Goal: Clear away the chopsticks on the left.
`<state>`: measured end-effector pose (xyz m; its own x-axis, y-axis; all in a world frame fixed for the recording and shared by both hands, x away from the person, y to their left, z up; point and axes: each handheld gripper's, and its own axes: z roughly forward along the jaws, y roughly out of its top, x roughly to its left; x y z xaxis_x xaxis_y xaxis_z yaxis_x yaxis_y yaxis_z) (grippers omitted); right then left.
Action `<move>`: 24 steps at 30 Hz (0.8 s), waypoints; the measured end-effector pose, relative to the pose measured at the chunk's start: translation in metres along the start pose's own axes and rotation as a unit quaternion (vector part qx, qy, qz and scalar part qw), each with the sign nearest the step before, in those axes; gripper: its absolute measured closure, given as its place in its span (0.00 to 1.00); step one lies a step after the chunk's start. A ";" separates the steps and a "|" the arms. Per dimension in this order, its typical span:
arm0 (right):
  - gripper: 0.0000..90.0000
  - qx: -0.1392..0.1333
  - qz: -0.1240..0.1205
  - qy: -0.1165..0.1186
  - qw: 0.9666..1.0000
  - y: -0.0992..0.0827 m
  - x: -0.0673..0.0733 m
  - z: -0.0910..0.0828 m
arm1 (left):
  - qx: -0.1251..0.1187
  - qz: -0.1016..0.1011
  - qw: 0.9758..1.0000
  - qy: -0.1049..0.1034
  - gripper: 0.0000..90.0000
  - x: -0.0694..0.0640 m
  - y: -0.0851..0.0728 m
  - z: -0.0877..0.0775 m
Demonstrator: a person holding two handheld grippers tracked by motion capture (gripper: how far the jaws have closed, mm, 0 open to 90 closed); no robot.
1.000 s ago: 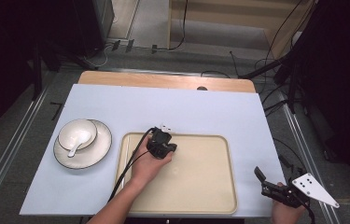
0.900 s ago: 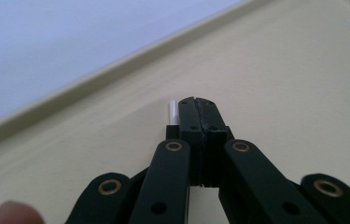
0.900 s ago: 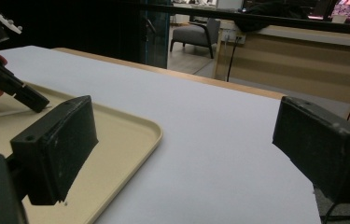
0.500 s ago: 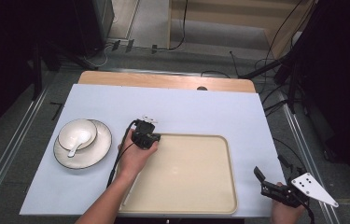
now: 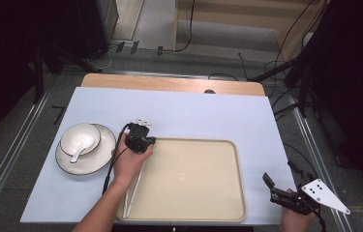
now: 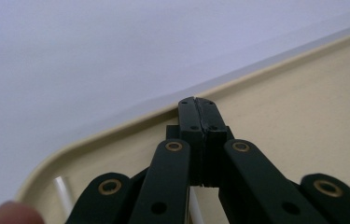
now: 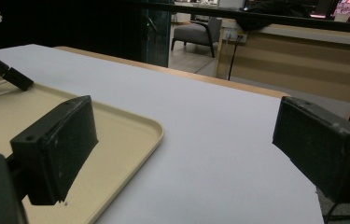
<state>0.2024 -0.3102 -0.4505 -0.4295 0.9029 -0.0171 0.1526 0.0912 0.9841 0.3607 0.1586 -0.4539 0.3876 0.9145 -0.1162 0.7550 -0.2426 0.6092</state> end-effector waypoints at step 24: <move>0.07 -0.002 -0.001 -0.001 1.000 0.000 -0.001 0.000 | -0.033 -0.010 0.999 0.019 0.99 0.018 -0.011 -0.025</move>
<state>0.2023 -0.3112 -0.4507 -0.4286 0.9033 -0.0191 0.1491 0.0916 0.9846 0.3459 0.1855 -0.4428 0.3517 0.9308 -0.0996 0.7258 -0.2039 0.6570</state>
